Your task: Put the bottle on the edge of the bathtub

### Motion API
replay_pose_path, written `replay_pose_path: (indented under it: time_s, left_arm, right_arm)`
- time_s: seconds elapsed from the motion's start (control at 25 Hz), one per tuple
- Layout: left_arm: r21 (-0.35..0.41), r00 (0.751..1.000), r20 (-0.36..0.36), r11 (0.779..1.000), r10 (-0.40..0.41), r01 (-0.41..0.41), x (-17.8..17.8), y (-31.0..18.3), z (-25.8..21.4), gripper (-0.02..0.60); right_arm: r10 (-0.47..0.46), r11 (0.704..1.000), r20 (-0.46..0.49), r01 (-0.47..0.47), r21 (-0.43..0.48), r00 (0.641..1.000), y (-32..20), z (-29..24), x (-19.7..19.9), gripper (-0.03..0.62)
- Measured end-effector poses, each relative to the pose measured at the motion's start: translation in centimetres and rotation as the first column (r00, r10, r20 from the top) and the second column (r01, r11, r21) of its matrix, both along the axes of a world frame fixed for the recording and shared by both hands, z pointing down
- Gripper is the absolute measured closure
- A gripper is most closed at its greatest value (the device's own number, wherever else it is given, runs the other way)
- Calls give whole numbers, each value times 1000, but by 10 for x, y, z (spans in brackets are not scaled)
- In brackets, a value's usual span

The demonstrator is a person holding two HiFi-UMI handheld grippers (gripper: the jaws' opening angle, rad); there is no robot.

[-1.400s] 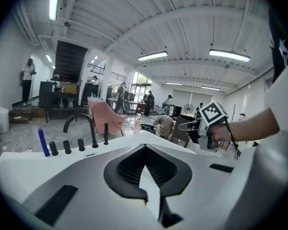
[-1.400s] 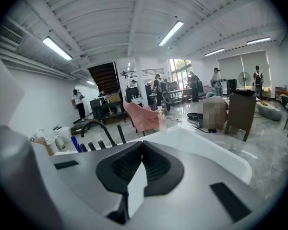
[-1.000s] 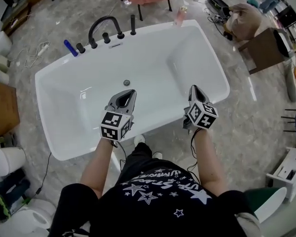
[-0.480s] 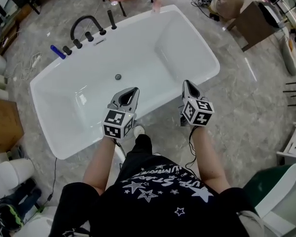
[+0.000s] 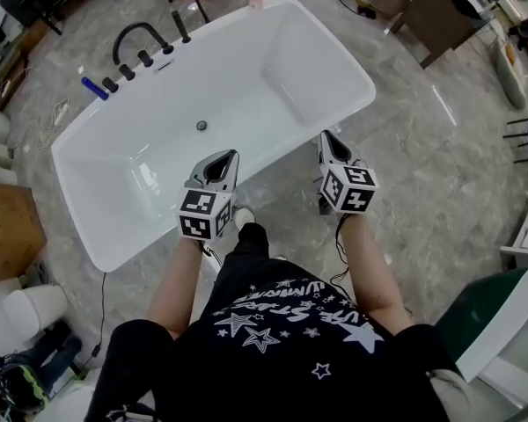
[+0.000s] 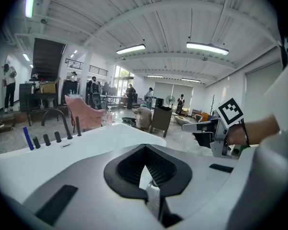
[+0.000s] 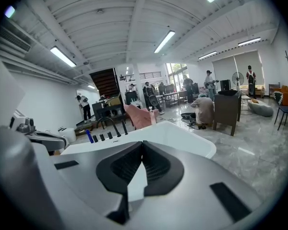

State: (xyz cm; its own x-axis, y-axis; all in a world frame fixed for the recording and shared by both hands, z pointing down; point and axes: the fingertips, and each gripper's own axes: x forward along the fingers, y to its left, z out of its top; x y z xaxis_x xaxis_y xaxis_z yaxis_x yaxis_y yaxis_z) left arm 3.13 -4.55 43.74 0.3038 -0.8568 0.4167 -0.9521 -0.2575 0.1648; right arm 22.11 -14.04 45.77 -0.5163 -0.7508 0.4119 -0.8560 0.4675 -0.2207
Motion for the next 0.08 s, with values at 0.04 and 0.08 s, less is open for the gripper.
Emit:
replay_pose_path:
  time_s: [0.04, 0.08]
  left_arm:
    - [-5, 1000, 2, 1000, -5, 5, 3, 5, 1, 568]
    - [-10, 1000, 4, 1000, -10, 10, 7, 9, 3, 566]
  right_arm:
    - [-1, 1000, 1, 1, 3, 1000, 5, -1, 5, 580]
    - [-3, 1000, 3, 3, 7, 1000, 9, -2, 9, 580]
